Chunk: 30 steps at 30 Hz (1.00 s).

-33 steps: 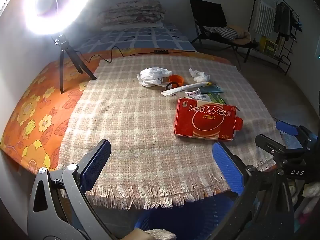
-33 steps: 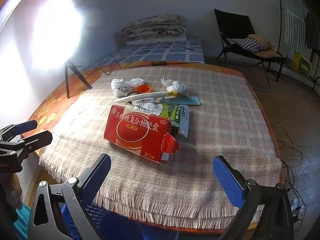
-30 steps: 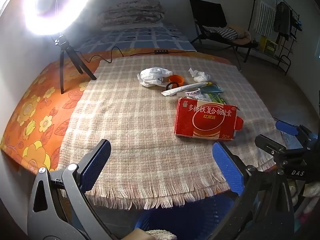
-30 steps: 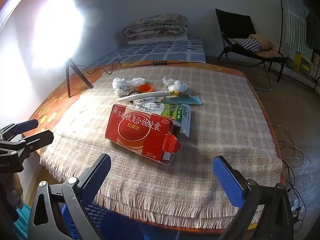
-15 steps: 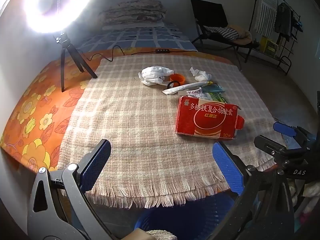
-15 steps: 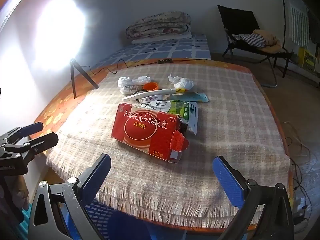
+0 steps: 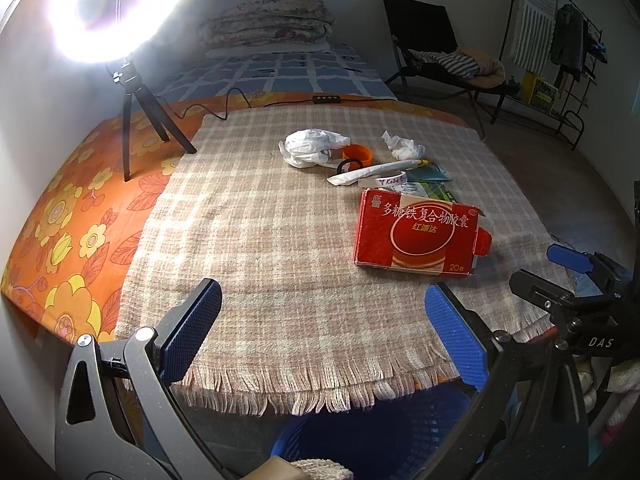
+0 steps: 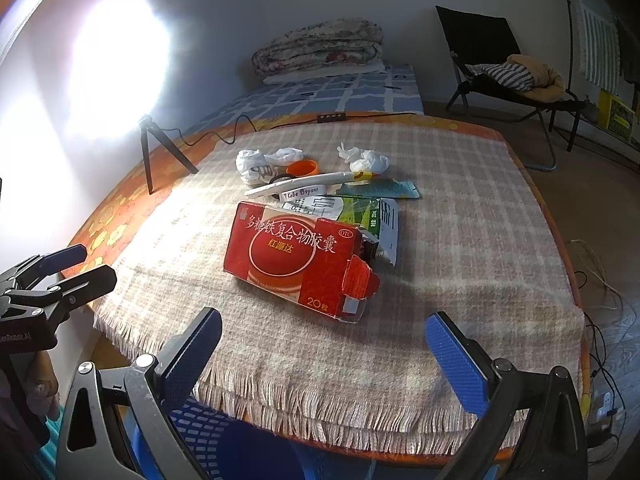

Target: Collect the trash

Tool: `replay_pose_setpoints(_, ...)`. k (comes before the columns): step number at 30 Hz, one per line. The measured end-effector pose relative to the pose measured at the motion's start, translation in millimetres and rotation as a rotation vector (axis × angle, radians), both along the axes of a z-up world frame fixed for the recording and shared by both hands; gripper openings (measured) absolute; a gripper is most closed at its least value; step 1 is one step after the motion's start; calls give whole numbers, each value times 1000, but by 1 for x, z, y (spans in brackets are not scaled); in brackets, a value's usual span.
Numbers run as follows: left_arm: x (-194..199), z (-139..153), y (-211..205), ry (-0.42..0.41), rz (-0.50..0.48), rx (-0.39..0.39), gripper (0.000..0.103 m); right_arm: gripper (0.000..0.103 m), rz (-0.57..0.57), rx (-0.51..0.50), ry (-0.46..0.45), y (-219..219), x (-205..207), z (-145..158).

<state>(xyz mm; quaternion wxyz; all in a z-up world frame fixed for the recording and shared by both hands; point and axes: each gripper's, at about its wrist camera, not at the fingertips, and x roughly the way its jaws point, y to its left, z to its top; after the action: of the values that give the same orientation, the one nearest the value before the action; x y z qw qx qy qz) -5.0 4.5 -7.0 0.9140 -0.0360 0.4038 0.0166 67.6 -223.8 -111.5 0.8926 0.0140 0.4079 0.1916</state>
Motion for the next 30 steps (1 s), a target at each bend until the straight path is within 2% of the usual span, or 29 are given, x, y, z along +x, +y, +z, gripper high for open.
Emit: replay_pose_setpoints(30,0,0,1,1,-1,4,103,103,12,24,16,1,-1,-1)
